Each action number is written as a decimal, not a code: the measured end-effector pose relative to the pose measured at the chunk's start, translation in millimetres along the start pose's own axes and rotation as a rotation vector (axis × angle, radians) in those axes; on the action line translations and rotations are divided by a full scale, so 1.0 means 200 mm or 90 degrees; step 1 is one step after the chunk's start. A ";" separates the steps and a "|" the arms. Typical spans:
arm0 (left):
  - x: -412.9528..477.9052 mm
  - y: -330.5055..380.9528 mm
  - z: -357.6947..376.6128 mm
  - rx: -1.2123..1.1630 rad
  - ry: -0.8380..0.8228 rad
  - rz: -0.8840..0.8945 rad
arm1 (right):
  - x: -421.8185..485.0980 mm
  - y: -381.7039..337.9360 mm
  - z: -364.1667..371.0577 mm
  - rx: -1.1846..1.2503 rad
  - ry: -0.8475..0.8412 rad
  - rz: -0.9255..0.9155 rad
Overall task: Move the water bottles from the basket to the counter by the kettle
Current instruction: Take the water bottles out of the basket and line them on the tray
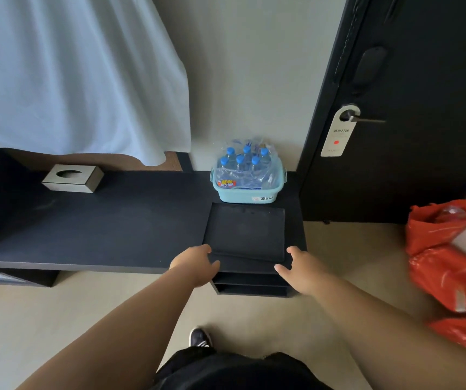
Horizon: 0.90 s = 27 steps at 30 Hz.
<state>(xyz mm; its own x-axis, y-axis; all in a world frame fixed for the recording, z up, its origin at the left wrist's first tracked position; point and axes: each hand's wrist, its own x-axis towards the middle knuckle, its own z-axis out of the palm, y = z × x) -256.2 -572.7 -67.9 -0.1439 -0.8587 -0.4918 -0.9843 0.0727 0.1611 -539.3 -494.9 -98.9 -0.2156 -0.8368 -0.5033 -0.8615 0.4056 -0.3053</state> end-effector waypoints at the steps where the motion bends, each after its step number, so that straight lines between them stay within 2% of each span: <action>1: 0.03 0.00 -0.01 -0.001 -0.002 -0.003 | 0.03 0.00 -0.01 0.004 -0.003 0.000; 14: 0.61 0.04 -0.26 -0.020 -0.012 0.042 | 0.48 -0.13 -0.23 -0.015 0.016 0.018; 21: 0.99 0.03 -0.47 0.037 -0.020 0.120 | 0.74 -0.33 -0.36 -0.026 0.007 0.047; 27: 1.23 -0.02 -0.59 0.050 -0.032 0.143 | 0.95 -0.56 -0.47 -0.041 0.007 0.030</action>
<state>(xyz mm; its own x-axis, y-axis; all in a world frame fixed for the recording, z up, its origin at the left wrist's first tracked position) -275.4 -844.4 -88.3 -0.3635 -0.7900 -0.4937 -0.9315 0.3003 0.2052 -526.6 -733.2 -85.0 -0.2613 -0.8213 -0.5072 -0.8782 0.4203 -0.2281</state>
